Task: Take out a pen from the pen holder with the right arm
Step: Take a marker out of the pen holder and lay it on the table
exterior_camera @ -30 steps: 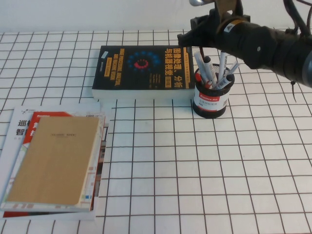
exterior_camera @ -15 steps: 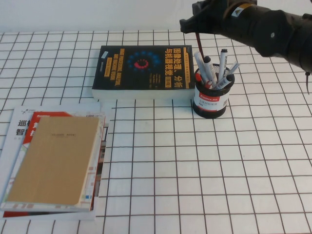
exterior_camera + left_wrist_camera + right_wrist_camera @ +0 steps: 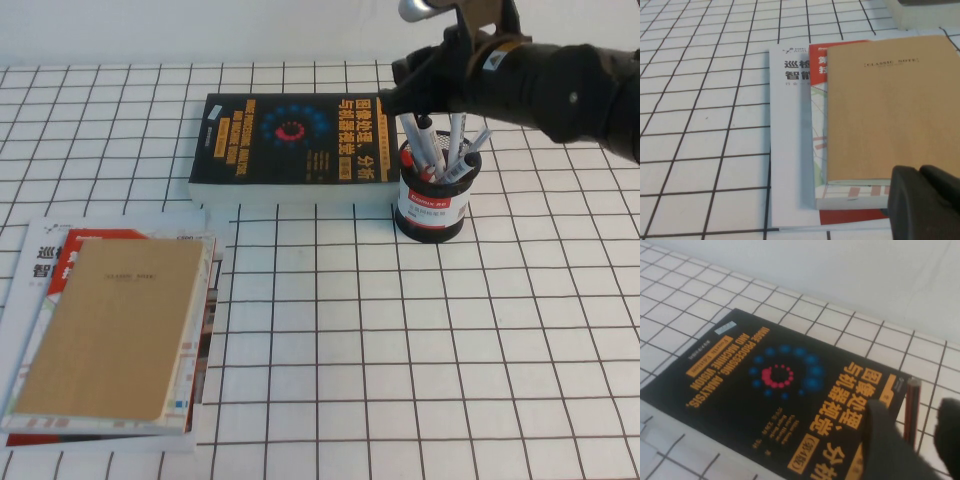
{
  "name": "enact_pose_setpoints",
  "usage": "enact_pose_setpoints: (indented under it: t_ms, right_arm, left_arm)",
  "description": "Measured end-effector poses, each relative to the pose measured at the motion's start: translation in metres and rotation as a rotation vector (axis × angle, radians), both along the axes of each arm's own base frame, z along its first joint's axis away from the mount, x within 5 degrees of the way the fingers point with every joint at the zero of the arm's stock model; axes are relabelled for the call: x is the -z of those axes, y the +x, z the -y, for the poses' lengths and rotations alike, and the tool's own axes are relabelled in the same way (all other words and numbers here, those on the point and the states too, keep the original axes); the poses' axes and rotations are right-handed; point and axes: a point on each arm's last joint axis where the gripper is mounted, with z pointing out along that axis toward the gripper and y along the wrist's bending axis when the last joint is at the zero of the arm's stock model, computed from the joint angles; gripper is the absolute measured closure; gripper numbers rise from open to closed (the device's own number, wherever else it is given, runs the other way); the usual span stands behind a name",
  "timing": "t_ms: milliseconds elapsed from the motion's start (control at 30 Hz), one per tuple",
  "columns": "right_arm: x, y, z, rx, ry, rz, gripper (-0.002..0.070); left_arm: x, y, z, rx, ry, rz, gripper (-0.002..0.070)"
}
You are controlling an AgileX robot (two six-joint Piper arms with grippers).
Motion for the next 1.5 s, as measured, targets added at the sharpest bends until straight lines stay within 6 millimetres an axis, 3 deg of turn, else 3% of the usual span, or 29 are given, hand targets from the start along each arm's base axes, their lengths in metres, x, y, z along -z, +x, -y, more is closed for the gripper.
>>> enact_pose_setpoints:
  t_ms: [100, 200, 667, 1200, 1367, 1500]
  right_arm:
    - [0.01, -0.001, 0.002, 0.02, 0.01, 0.002, 0.0311]
    - [0.012, 0.001, 0.002, 0.035, 0.023, 0.021, 0.0228]
    - [0.049, 0.024, -0.002, 0.1, 0.041, 0.069, 0.0207]
    - [0.059, 0.039, -0.008, 0.118, 0.054, 0.095, 0.0288]
    - [0.062, 0.041, -0.009, 0.118, 0.053, 0.09, 0.0387]
    - [0.062, 0.041, -0.009, 0.117, 0.053, 0.089, 0.051]
  left_arm:
    - [0.0, 0.0, 0.0, 0.0, 0.0, 0.0, 0.0679]
    - [0.0, 0.0, 0.0, 0.0, 0.0, 0.0, 0.0679]
    - [0.0, 0.0, 0.0, 0.0, 0.0, 0.0, 0.0679]
    - [0.0, 0.0, 0.0, 0.0, 0.0, 0.0, 0.068]
    - [0.0, 0.0, 0.0, 0.0, 0.0, 0.0, 0.0679]
    - [0.0, 0.0, 0.0, 0.0, 0.0, 0.0, 0.0679]
